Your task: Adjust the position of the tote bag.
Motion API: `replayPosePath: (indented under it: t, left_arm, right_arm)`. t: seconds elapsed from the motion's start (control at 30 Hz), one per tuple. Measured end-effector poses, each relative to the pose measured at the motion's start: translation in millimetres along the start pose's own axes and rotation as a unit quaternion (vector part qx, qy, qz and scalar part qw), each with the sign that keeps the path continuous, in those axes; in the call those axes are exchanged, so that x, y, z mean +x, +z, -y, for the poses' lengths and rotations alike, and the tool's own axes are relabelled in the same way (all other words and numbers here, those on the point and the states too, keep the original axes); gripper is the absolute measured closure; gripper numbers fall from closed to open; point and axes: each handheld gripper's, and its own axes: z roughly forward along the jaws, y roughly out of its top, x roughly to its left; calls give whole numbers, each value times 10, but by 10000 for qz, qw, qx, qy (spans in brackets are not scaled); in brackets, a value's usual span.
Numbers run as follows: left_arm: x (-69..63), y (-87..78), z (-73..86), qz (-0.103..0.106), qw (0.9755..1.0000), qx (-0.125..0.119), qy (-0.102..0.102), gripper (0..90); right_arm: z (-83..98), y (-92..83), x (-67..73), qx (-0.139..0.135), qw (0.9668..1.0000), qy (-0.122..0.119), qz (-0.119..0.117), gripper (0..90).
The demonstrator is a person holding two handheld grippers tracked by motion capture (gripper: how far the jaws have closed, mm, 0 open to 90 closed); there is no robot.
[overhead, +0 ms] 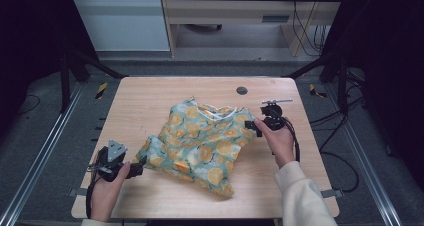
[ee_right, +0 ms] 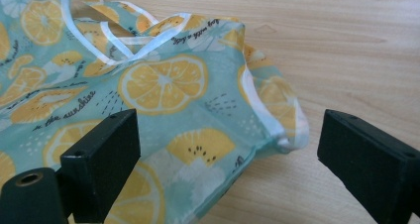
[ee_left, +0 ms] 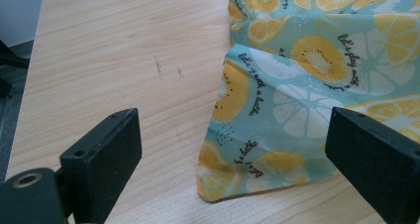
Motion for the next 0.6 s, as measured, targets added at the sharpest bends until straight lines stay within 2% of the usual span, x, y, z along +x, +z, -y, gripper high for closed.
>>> replayPosePath:
  t: [0.13, 0.23, 0.33, 0.47, 0.6]
  left_arm:
    - [-9, 16, -4, 20, 10000, -1, 17, 73]
    - [-16, 8, -8, 34, 10000, -14, 12, 73]
    - [-20, -6, -11, 35, 10000, -59, 3, 73]
    - [-33, 4, -18, 72, 9999, -70, -12, 72]
    - [-45, 3, -20, 84, 9999, -78, 33, 73]
  right_arm:
    - [85, 31, -9, 14, 10000, 35, -15, 96]
    - [110, 107, -19, 137, 9997, 149, -139, 141]
    - [114, 154, 15, 172, 9995, 140, -204, 202]
    - [150, 195, 72, 222, 9993, 92, -295, 267]
    - [177, 171, 100, 147, 9996, -83, -238, 228]
